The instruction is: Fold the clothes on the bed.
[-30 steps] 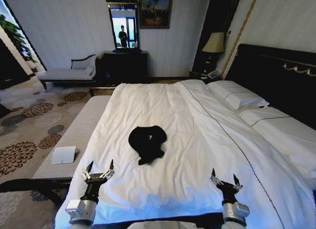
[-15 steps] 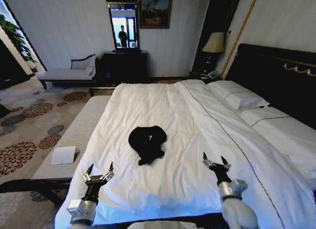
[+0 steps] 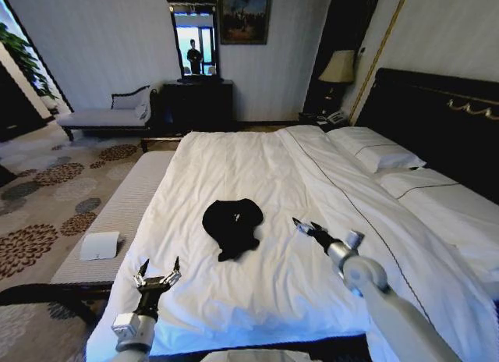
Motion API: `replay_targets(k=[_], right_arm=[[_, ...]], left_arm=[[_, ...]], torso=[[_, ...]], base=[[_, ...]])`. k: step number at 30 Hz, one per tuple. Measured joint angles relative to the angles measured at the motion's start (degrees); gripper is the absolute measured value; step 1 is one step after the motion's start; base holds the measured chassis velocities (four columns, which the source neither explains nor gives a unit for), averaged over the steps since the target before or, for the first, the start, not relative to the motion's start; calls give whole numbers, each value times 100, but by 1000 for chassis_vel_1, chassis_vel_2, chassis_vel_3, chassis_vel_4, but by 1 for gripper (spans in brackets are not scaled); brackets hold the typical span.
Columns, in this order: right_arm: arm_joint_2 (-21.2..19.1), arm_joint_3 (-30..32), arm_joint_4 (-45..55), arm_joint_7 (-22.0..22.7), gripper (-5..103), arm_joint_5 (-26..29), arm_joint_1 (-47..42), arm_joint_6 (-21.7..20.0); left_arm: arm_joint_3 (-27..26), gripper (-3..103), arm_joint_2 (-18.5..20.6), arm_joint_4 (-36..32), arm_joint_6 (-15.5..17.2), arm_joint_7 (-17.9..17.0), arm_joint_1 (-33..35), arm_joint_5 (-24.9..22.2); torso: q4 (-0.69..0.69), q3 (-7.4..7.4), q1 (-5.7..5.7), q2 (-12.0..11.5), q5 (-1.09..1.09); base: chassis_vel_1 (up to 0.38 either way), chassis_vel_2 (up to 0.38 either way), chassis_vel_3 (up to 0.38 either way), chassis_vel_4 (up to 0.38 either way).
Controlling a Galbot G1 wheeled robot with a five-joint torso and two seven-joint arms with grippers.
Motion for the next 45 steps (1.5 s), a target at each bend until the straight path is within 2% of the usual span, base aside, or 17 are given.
replay_targets(k=[3,4,8,9,13,19,23,33,44,45], right_arm=[[130,-625,-791,-74,100,264,843,-123],[130,-625,-791,-74,100,264,843,-123],[565,-1358,-2025,-260,100,154,1989,-144],[565,-1358,-2025,-260,100,154,1989,-144],[1370,-1570,-3299,-432,100,159,2672,-125],[1799,-1710,-3985,-637,100,91,2914,-119],[2175,-1528,-4638,-802,100,-357,3109,-17],[2340,-1324,-5456,-1140,100,-691,3338,147],[2483,-1240,-5364,-1165,100,-680,3268,100],[2501,-1243,-5433,-1166,103,-705,3295,102]], left_arm=[[30,100,60,35,58,1,-52,29],[30,100,60,35,58,1,-52,29],[35,100,131,73,225,-7,-180,-27],[35,100,131,73,225,-7,-180,-27],[-118,100,225,33,293,-22,-199,-152],[-200,100,221,-11,262,-14,-46,-157],[-163,100,134,-78,243,-10,47,-52],[-177,100,136,-290,277,-27,176,43],[-154,100,105,-322,314,-46,181,64],[-155,100,105,-322,314,-47,182,65]], torso=[[-3,1,1,0,1],[-3,1,1,0,1],[-2,1,1,0,0],[-2,1,1,0,0],[0,1,2,-1,1],[-2,0,1,0,0],[-1,0,0,0,1],[-3,-1,0,0,1],[-2,-1,0,1,1],[-2,-1,0,1,1]], base=[[0,0,0,0],[0,0,0,0],[0,0,0,0],[0,0,0,0],[0,0,0,0],[0,0,0,0],[0,0,0,0],[0,0,0,0],[0,0,0,0],[0,0,0,0]])
